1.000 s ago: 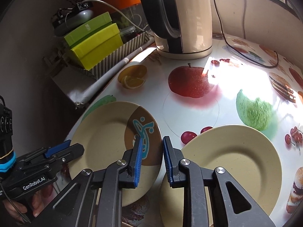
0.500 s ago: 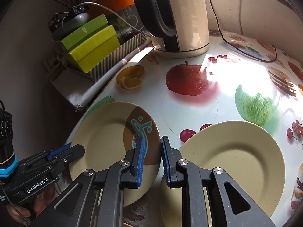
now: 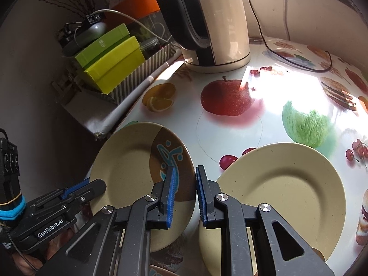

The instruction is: Organize plates and bowls

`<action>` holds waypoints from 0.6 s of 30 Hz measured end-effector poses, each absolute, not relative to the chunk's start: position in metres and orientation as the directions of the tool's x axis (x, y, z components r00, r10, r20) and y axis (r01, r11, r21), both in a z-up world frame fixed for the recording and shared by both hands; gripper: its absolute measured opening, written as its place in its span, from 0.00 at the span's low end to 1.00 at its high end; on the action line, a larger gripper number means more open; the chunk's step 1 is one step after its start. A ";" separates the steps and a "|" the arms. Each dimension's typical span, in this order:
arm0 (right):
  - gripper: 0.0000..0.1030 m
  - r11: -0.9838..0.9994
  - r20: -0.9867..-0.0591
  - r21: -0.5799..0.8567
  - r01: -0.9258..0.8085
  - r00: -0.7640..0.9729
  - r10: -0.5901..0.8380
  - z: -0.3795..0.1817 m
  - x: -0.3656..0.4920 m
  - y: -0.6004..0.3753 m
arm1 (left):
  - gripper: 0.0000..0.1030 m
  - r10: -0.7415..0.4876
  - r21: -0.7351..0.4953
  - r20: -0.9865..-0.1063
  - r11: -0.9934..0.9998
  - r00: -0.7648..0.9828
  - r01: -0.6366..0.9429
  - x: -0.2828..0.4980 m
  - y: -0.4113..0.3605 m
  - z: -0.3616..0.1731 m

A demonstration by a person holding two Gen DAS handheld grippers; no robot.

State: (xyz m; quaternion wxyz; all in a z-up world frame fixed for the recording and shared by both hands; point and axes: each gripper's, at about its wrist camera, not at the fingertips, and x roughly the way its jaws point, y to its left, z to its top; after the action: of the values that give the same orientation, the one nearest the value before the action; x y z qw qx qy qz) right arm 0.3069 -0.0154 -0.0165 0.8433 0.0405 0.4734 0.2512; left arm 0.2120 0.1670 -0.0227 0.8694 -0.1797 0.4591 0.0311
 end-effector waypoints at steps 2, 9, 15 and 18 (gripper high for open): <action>0.17 0.871 -0.777 0.305 -0.386 0.429 0.461 -0.013 0.305 -0.015 | 0.25 -0.111 -0.286 -0.808 0.933 0.578 -0.220 0.211 0.168 -0.021; 0.17 0.869 -0.765 0.316 -0.380 0.440 0.471 -0.003 0.296 -0.019 | 0.25 -0.116 -0.291 -0.798 0.933 0.591 -0.211 0.203 0.167 -0.012; 0.17 0.869 -0.753 0.320 -0.378 0.455 0.475 0.007 0.285 -0.025 | 0.25 -0.121 -0.294 -0.790 0.935 0.601 -0.197 0.195 0.163 -0.004; 0.17 0.870 -0.748 0.322 -0.374 0.463 0.476 0.013 0.278 -0.030 | 0.25 -0.128 -0.298 -0.783 0.936 0.608 -0.187 0.190 0.159 0.000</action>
State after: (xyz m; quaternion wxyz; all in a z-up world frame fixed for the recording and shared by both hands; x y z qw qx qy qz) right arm 0.2777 -0.0299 0.0129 0.8535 0.0559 0.4543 0.2491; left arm 0.1897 0.1589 0.0005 0.8789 -0.1778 0.4423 0.0167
